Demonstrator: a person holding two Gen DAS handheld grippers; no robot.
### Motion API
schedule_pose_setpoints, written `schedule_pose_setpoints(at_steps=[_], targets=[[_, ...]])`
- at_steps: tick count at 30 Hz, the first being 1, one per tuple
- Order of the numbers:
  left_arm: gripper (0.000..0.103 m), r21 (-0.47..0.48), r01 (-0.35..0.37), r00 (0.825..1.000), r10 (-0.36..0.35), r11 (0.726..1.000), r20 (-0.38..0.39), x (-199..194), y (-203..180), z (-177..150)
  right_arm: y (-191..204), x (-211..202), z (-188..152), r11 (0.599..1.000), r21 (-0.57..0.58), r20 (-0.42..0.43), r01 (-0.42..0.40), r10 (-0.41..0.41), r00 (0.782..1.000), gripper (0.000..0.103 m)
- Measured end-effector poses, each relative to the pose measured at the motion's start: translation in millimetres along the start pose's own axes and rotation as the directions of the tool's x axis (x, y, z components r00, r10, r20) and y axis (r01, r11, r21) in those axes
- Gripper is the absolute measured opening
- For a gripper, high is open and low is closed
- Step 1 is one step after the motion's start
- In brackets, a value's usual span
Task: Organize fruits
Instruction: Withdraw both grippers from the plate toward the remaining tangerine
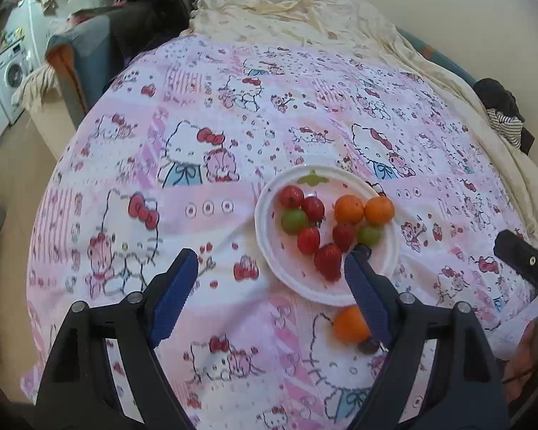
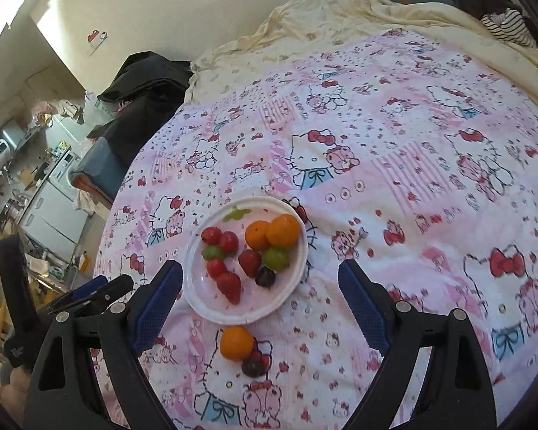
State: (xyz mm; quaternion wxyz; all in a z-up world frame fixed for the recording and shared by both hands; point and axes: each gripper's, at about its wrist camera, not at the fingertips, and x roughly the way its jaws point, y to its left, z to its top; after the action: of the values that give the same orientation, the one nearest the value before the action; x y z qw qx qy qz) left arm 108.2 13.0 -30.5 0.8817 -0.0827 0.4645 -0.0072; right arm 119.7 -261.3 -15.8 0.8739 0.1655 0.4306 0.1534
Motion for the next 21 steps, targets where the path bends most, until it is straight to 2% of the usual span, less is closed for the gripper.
schedule_pose_setpoints(at_steps=[7,15,21], targets=[[0.081,-0.026,0.026,0.999,-0.027,0.999,-0.027,-9.2,-0.6,-16.6,3.4,-13.5,-25.4,0.998,0.059,0.003,0.008,-0.008,1.0,0.091],[0.081,-0.028,-0.003,0.998,0.002,1.0,-0.06,-4.1,-0.3,-39.2,-1.3,-2.3,-39.5,0.996,0.041,-0.068,0.084,-0.081,0.994,0.091],[0.081,-0.017,-0.004,0.994,0.002,1.0,-0.113,10.6,-3.6,-52.1,-12.7,12.7,-47.3,0.991,0.062,-0.141,0.119,-0.11,0.984,0.091]])
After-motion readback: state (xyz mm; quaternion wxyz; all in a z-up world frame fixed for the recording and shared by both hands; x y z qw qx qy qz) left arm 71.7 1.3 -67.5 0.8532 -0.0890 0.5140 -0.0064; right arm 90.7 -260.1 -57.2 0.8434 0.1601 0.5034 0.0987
